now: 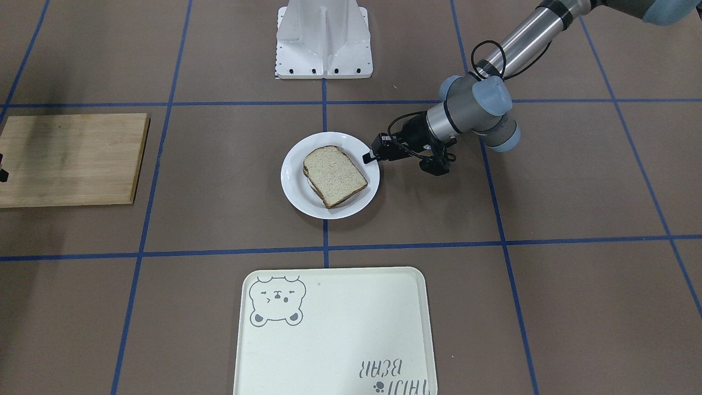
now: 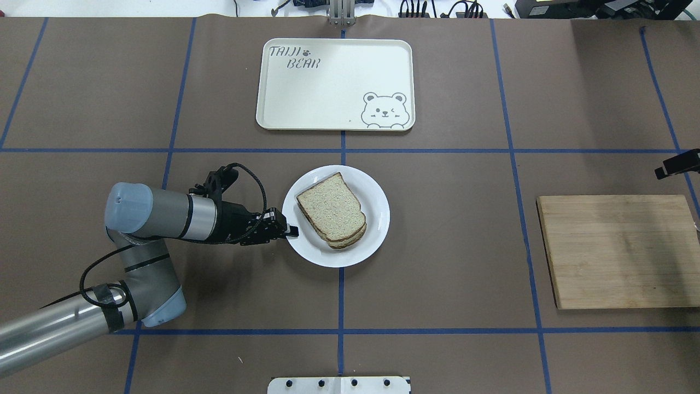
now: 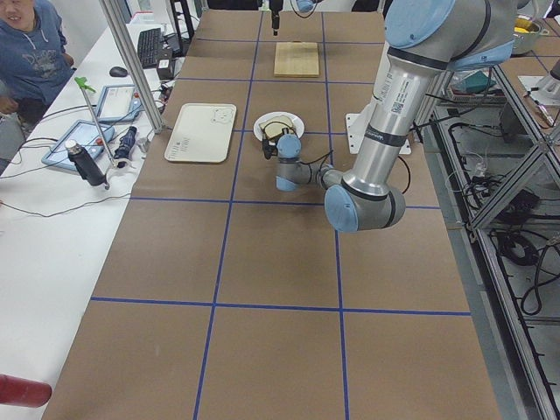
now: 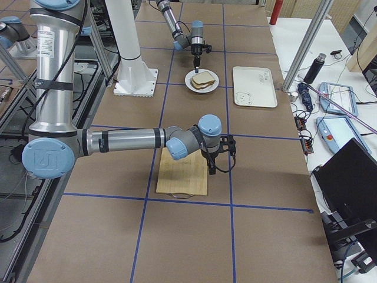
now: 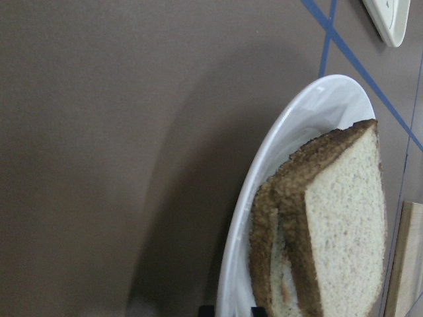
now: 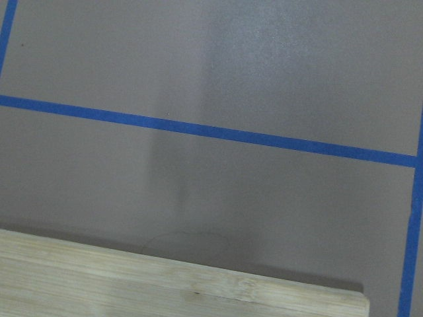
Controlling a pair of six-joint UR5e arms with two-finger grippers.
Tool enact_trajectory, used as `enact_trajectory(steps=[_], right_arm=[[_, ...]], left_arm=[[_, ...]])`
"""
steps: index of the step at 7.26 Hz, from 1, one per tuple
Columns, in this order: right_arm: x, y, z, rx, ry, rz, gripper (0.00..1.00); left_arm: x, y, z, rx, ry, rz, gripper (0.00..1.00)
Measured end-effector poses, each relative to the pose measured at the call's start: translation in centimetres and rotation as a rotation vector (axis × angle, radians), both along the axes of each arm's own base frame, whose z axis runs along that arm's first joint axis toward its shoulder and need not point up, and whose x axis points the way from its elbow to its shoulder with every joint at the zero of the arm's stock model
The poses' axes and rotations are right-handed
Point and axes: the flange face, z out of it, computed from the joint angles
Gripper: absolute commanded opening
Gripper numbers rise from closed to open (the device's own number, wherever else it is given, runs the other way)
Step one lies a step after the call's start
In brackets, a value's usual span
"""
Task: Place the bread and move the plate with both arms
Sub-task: 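Close the left gripper on the plate rim nearest the left arm, then lift the plate with the left gripper and carry it onto the bear tray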
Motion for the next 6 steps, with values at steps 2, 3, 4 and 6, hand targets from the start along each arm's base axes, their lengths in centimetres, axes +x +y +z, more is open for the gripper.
enact_trajectory(steps=[2, 3, 4, 6], right_arm=[[0.0, 0.0, -0.1, 0.000, -0.002, 0.000, 1.00], [0.1, 0.0, -0.1, -0.001, -0.004, 0.000, 1.00], [0.1, 0.0, -0.1, -0.002, -0.005, 0.001, 1.00], [0.1, -0.1, -0.2, -0.001, -0.006, 0.001, 1.00]], left_arm=[[-0.2, 0.1, -0.1, 0.007, 0.016, -0.001, 0.00], [-0.4, 0.1, -0.3, 0.012, 0.032, -0.009, 0.00], [-0.8, 0.0, -0.7, 0.003, 0.068, -0.031, 0.00], [-0.9, -1.1, -3.0, -0.065, 0.146, -0.106, 0.00]])
